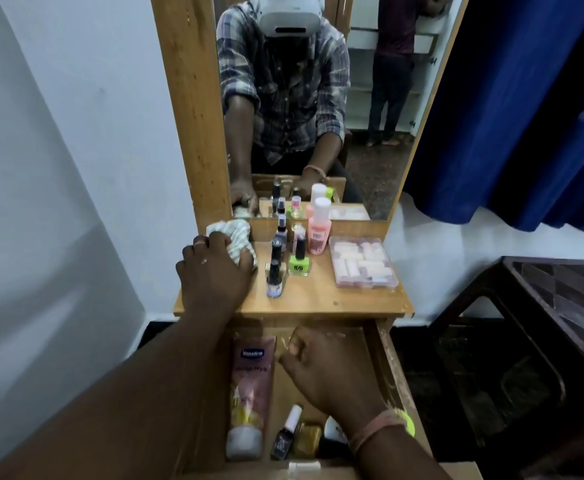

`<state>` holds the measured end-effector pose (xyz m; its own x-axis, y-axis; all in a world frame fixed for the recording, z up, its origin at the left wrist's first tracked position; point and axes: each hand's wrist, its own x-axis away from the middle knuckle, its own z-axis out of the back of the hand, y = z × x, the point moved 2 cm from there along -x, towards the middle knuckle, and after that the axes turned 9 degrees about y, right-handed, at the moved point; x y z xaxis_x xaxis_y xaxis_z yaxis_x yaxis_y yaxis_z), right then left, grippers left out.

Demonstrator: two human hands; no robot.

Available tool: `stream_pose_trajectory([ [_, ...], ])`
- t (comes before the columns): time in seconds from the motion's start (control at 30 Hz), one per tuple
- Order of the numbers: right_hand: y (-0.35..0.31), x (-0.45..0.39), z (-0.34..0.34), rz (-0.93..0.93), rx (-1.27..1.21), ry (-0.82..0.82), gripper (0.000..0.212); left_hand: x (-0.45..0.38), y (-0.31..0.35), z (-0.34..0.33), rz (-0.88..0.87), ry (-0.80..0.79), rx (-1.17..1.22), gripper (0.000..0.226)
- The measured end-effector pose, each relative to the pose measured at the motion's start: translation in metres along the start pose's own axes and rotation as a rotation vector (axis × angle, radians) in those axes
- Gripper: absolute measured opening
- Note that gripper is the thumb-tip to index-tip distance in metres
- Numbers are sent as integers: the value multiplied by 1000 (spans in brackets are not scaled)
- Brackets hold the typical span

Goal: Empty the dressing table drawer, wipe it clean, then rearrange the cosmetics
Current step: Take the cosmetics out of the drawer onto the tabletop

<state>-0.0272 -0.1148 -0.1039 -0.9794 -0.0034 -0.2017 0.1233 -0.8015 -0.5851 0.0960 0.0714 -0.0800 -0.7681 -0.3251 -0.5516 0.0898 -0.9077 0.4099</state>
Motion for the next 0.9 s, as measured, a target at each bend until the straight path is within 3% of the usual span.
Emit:
stream_pose_trajectory([
  [0.2,14,1,-18,-131,124,-226,31,1,1,2,7,-12,1,49],
  [0.5,-9,22,-13,63,353,-415,37,-1,-1,-1,7,-7,-8,49],
  [0.73,-12,25,-20,29,256,-437,31,-1,-1,-3,0,-4,-22,49],
  [0.83,-12,21,-17,-54,105,-412,14,-1,-1,-3,-2,-5,-21,49],
  [0.9,-11,19,-10,-139,-28,-377,19,-1,-2,-3,-2,-9,-22,50],
])
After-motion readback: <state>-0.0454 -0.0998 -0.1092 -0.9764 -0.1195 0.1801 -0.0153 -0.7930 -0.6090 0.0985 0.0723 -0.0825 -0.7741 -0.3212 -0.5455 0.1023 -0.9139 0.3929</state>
